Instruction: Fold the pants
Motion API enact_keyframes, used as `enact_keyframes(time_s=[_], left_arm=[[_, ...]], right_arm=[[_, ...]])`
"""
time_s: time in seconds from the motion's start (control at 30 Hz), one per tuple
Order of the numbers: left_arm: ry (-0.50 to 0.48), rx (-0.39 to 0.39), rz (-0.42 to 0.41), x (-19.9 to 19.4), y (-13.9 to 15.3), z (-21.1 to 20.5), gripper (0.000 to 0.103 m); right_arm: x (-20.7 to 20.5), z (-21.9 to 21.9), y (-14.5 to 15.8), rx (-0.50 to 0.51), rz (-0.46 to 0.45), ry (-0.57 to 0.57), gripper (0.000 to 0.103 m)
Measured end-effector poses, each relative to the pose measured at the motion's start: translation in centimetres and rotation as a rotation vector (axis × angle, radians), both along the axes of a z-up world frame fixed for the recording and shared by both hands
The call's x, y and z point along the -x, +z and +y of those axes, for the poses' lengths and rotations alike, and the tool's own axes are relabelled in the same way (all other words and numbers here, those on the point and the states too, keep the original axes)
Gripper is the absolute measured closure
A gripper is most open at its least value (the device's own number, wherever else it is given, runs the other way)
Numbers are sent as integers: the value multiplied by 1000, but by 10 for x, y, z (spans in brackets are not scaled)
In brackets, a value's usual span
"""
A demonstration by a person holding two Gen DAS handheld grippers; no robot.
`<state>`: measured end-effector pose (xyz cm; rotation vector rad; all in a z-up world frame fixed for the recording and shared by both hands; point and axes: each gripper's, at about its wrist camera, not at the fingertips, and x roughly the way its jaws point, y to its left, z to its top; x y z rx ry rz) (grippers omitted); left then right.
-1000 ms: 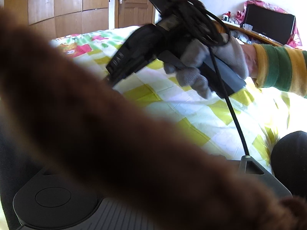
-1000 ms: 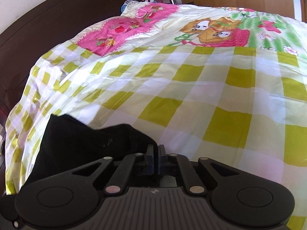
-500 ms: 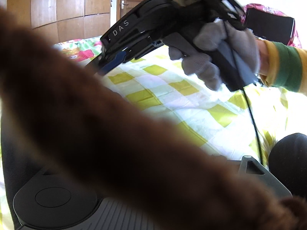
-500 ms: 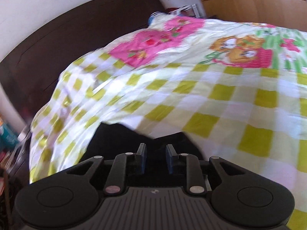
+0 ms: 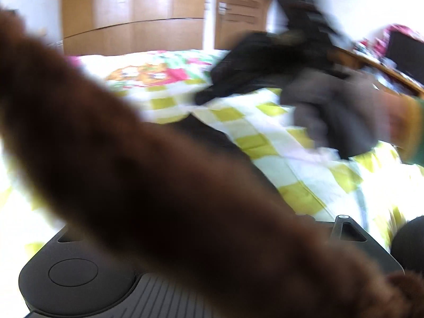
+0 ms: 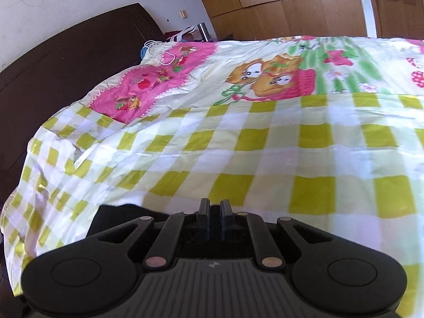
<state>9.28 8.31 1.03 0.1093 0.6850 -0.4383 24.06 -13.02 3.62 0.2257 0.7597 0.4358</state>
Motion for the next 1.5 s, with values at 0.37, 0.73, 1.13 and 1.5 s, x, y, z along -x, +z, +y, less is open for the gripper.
enact_keyframes(time_s=[0.37,0.73,1.13,1.5], left_arm=[[270,-88,5,39,16,-7,4],[374,-81,95,70,14,-13,3],[394,-171,69,88,19,-27,2],[411,-219,53,93,18,-33,2]], right_arm=[[167,-7,-22,-63,124,-36,71],[227,0,-23,-68,100,-75,67],[244,-5,-23,-74,85,-84,62],[244,-9,-30,-83,98,-78,62]])
